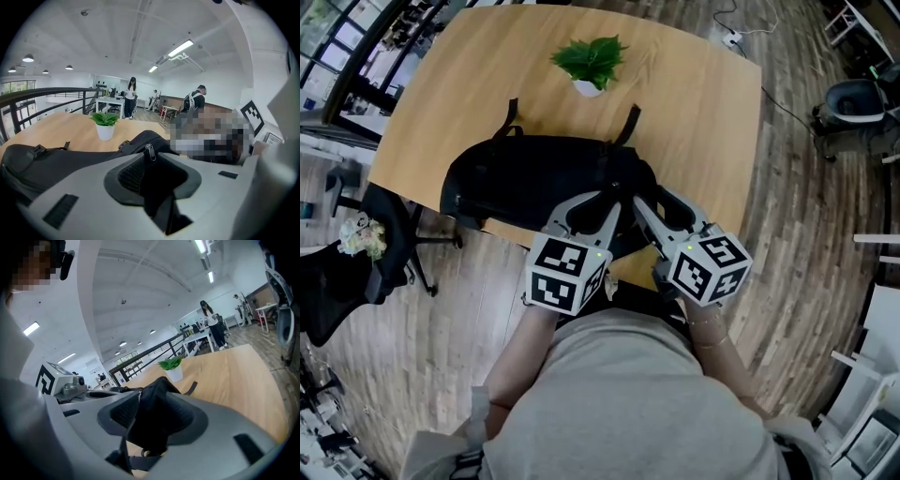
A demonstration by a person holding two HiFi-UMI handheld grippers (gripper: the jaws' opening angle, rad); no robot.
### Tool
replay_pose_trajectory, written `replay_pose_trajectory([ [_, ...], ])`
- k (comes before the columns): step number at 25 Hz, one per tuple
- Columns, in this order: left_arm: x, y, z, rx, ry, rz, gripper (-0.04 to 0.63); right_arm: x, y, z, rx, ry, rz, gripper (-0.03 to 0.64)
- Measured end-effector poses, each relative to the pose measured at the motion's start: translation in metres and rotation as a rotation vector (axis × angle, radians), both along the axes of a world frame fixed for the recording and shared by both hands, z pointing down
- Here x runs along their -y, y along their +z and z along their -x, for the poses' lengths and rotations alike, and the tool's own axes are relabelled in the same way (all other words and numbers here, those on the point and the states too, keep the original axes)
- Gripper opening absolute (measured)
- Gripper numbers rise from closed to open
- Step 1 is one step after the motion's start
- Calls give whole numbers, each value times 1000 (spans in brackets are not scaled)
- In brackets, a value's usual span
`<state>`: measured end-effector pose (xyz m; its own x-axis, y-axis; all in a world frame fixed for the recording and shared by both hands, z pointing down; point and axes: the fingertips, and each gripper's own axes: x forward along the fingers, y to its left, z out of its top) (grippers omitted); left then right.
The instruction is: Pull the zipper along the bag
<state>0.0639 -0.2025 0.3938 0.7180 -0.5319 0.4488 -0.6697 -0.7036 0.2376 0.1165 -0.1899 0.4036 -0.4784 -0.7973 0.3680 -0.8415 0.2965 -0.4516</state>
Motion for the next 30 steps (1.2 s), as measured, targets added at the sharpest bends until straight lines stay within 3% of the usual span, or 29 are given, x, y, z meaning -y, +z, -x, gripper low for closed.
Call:
replay_pose_trajectory([
  [12,7,-11,-15,62,148,-129,92,9,8,2,36,39,43,161],
  [18,5,-8,-16,68,182,-139,92,10,6,6,55,49,47,86],
  [30,2,13,-24,159,247,-160,112,9,6,7,101,55,57,80],
])
